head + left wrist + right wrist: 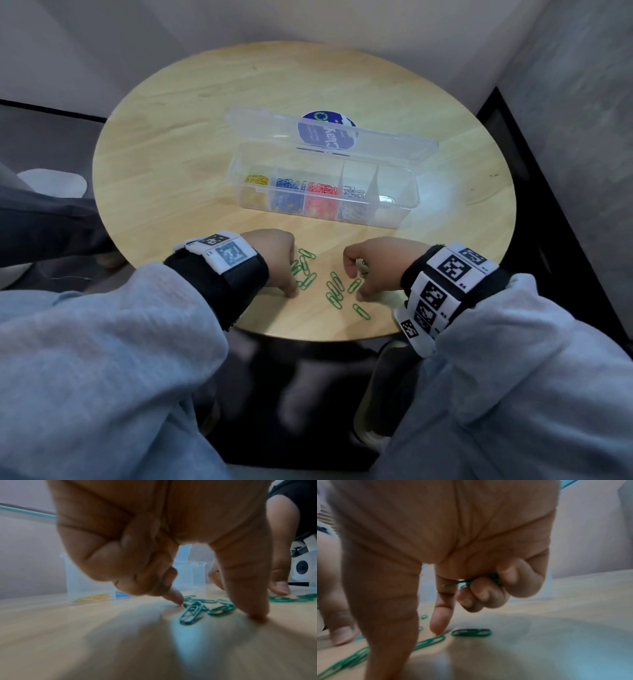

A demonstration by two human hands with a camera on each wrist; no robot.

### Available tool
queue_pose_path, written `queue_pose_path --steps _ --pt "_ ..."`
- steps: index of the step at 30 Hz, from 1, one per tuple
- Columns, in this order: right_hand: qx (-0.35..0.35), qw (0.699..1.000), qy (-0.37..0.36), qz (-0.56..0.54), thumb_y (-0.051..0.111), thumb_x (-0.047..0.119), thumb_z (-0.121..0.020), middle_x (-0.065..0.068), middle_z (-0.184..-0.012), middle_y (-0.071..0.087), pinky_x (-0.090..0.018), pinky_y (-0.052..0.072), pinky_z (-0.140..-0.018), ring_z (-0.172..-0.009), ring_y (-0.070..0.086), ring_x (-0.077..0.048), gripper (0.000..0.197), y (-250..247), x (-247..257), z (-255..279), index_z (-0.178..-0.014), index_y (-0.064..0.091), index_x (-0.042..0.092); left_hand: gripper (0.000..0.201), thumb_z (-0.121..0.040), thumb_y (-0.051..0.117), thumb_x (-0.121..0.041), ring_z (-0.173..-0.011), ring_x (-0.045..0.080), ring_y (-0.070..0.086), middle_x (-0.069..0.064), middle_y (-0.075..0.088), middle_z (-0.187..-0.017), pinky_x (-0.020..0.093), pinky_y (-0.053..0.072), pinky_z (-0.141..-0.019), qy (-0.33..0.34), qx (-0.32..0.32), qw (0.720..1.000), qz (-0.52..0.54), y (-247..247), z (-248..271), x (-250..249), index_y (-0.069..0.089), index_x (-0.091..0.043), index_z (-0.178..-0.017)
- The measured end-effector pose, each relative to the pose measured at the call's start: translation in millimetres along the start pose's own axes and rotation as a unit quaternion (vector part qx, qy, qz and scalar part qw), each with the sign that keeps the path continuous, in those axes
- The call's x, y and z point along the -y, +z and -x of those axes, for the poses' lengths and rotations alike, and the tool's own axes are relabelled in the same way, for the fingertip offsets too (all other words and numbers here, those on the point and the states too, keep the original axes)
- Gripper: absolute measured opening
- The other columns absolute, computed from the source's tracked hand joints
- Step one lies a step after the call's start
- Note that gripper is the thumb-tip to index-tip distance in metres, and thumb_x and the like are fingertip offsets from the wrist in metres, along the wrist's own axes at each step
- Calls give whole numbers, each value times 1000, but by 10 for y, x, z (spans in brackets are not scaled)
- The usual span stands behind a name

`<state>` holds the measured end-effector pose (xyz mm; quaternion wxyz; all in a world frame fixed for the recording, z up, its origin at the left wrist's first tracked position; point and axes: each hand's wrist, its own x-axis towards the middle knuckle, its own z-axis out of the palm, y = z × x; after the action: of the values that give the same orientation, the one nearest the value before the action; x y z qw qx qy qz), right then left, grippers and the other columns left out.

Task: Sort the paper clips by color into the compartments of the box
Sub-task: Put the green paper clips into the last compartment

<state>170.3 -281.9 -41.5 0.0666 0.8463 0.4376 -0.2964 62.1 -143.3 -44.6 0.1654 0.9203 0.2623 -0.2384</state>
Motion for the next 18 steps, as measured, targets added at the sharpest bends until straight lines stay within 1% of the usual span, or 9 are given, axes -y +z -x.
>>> queue_pose_path --steps 2,4,5,8,9,12,15,16,18 --pt "0 1000 -10 10 73 26 -75 9 -82 54 -25 38 -59 -80 52 -17 22 11 15 -4 -84 53 24 35 -71 78 -34 -83 19 52 -2 60 -95 24 34 -59 13 -2 1000 -6 3 -10 -9 55 -21 -93" --pt "10 1000 -20 18 71 24 -78 8 -80 54 -22 34 -54 -78 51 -16 16 4 32 -12 -82 56 22 27 -74 76 -30 -82 17 50 -3 57 -91 23 30 -52 22 -8 1000 -2 9 -24 -22 56 -22 -89" --pt "15 999 -24 20 70 23 -79 7 -79 55 -22 35 -54 -78 52 -16 13 -4 43 -15 -80 56 21 24 -75 75 -29 -81 17 50 -3 57 -90 22 28 -50 24 -9 1000 1 12 -28 -27 56 -22 -87" --pt "25 999 -22 33 65 23 -83 3 -84 59 -25 44 -66 -81 56 -18 9 -10 72 -15 -79 58 20 21 -77 74 -28 -81 18 51 -3 59 -88 21 29 -51 25 -5 1000 13 25 -41 -32 56 -22 -86" --pt "29 999 -19 37 63 23 -84 3 -84 59 -26 45 -68 -81 56 -18 8 -6 76 -11 -79 58 20 20 -77 74 -28 -81 17 51 -3 59 -88 21 29 -52 25 -4 1000 15 27 -42 -29 56 -22 -86" --pt "32 999 -11 12 60 19 -82 4 -78 58 -27 48 -68 -75 55 -17 11 21 59 -6 -72 54 21 20 -78 73 -29 -79 17 51 -4 58 -83 20 30 -53 24 1 999 22 27 -49 -10 57 -22 -85" --pt "18 999 3 -35 61 18 -78 5 -70 57 -28 50 -67 -70 54 -15 18 27 21 -1 -63 51 23 19 -78 73 -31 -75 16 51 -8 53 -70 20 29 -51 21 5 999 26 26 -56 5 56 -22 -81" --pt "12 999 10 -50 62 18 -77 5 -68 56 -28 50 -66 -67 53 -14 21 15 6 -2 -61 51 22 19 -78 73 -31 -75 16 51 -8 53 -69 20 29 -51 21 5 999 27 25 -58 7 57 -22 -81" --pt "6 996 20 -83 66 16 -75 6 -65 55 -26 46 -63 -63 51 -12 22 -27 -30 4 -60 51 22 19 -78 73 -32 -76 16 51 -7 55 -73 20 29 -51 24 4 999 23 24 -55 6 57 -22 -81"
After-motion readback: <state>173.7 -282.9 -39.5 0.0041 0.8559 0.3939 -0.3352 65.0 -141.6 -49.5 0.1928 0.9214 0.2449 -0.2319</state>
